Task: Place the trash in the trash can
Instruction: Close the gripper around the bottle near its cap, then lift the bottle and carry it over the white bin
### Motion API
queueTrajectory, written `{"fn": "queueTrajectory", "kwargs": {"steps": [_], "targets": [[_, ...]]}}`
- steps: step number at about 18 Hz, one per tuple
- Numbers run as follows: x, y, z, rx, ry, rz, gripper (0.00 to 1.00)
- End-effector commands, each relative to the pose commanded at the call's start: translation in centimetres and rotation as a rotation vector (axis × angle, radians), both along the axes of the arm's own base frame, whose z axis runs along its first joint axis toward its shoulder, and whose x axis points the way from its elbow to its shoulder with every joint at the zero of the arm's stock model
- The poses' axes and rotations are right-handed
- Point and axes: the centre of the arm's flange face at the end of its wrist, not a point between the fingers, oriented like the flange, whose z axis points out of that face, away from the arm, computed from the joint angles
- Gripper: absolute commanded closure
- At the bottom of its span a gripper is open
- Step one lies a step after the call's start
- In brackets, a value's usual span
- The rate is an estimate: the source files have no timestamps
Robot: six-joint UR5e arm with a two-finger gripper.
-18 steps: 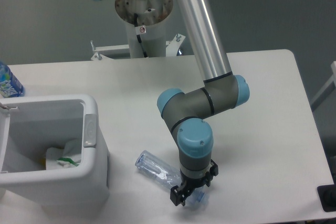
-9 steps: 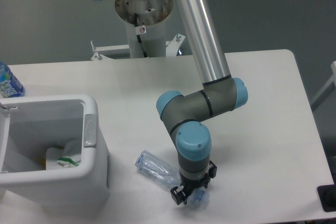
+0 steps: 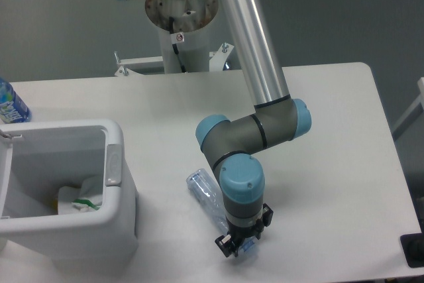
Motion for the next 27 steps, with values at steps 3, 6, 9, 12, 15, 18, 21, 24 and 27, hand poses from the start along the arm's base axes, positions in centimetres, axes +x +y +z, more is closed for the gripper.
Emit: {"fn": "queueTrajectory", "kwargs": {"steps": [3,6,9,12,15,18,21,24,27], "targets": [[0.0,0.0,0.1,0.002,0.003,-0.003,0.37],[0.1,0.0,0.8,0.008,0.009,-0.005,0.37],[0.2,-0.1,2.9,0.025,0.035,-0.030,0.39],[0.1,-0.1,3.5,0.025,0.044,-0.063,0.41],[-0.5,0.1,7.4,0.073,0.090,-0.061,0.41],[-1.4,0.3,16.1,0.168,0.200,-0.054,0.41],[-2.1,-0.3,21.8,0.235,0.266,-0.042,0.45],[-1.2,-1.1,27.9,0.305,0.343,-0.042,0.45],[0.2,-2.3,35.2,0.407,0.461,-0.053,0.45]]}}
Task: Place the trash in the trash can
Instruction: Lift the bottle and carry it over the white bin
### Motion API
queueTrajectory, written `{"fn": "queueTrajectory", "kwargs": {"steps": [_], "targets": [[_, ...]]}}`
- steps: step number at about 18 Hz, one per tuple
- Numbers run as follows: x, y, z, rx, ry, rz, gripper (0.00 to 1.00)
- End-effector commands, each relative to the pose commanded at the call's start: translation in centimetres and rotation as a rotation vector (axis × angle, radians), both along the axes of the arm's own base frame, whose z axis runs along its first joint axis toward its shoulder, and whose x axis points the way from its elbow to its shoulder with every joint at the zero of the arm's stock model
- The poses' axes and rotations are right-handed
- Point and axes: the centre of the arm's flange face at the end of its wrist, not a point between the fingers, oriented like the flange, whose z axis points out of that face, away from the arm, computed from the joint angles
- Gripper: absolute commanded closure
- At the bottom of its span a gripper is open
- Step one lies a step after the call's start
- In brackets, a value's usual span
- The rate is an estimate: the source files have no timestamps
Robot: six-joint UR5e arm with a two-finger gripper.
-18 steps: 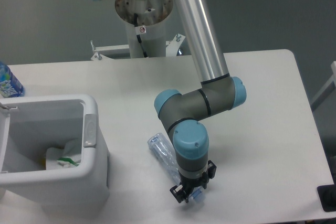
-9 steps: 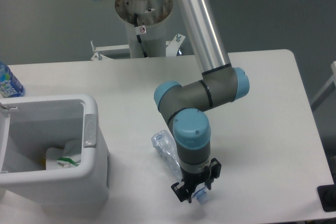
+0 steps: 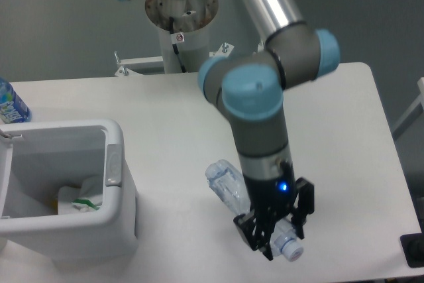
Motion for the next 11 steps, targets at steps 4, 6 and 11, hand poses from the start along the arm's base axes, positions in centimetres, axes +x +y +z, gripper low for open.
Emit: {"fn": "queueTrajectory", "kwargs": {"steps": [4,6,11], "targets": [[4.0,0.2,5.4,0.066,0.071,-0.069,0.44],[8.3,1.1,7.7,0.093,0.092,-0.126,0.44],[15.0,3.3,9.2,0.110,0.109,-0.227,0.44]]}}
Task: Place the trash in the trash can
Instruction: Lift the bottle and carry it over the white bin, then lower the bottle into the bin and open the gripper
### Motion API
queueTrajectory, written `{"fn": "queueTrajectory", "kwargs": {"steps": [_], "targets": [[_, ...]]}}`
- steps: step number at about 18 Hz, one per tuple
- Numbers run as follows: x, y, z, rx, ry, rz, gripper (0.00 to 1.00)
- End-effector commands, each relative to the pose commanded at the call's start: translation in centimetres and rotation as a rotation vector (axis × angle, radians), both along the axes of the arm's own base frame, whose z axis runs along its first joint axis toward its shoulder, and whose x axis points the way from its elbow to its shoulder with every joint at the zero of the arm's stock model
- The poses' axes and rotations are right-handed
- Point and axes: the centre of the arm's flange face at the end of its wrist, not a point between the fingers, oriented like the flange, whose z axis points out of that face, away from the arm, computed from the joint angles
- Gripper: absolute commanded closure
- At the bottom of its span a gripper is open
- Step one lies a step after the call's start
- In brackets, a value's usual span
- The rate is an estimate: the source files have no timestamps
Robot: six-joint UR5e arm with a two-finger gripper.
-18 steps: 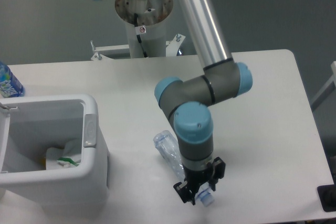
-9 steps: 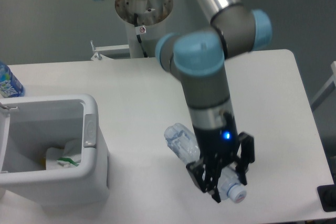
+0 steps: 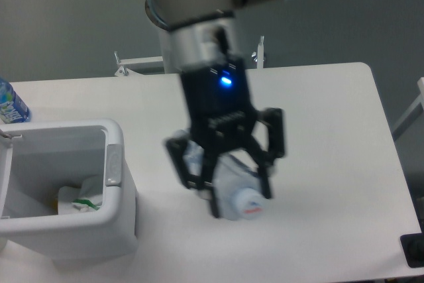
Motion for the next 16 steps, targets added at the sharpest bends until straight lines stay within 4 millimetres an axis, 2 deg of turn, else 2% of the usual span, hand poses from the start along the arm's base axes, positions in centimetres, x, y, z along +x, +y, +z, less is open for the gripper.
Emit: {"fn": "queueTrajectory", "kwargs": {"steps": [3,5,7,10,12,13,15,16], "targets": [[4.5,2.1,-0.1,-0.001,0.002,-0.075,0.44],[7.3,3.8,-1.7,-0.023,-0.012,-0.123,0.44],[10.9,6.1,-3.9,-0.054,-0.025,-0.190,0.44],[11.4,7.4,-6.2,-0.085,-0.040,-0.208,0.44],[11.4,7.7,-6.8,-0.093,-0.045,-0.211,0.43],[11.5,7.7,-6.8,-0.093,-0.045,-0.213,0.39],[11.5,7.9,-7.2,-0.107,-0.031,-0.227,0.07],[11.5,7.8,-7.4,-0.122,-0.013,-0.244,0.00]]}}
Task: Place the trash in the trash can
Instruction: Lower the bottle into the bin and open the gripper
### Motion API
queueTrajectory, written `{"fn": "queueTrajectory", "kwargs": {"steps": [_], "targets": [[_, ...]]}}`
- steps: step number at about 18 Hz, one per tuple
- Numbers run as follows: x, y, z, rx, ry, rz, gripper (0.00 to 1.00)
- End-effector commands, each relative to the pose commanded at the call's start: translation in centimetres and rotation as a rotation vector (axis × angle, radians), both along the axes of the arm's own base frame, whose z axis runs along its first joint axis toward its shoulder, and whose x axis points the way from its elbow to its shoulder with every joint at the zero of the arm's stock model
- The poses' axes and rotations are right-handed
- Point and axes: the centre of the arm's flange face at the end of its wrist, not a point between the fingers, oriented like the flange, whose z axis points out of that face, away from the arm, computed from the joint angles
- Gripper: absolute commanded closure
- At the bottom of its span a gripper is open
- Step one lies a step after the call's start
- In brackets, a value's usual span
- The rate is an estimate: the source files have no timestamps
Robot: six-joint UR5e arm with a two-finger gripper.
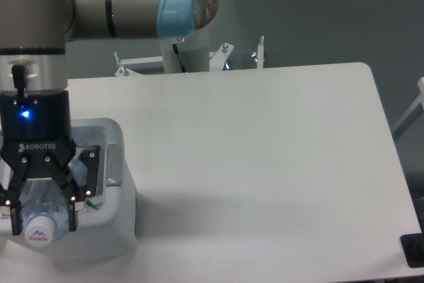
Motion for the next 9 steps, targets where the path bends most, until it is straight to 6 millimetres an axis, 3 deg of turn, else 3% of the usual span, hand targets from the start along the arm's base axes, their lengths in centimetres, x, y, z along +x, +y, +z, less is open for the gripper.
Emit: {"fn": "queueTrajectory", "kwargs": {"steps": [5,9], "targets": [[-0.4,-1.9,0.6,-0.017,0.026,-0.001,0.00],[-9.2,-5.5,0.5,-0.038,0.045,0.128,0.00]]}}
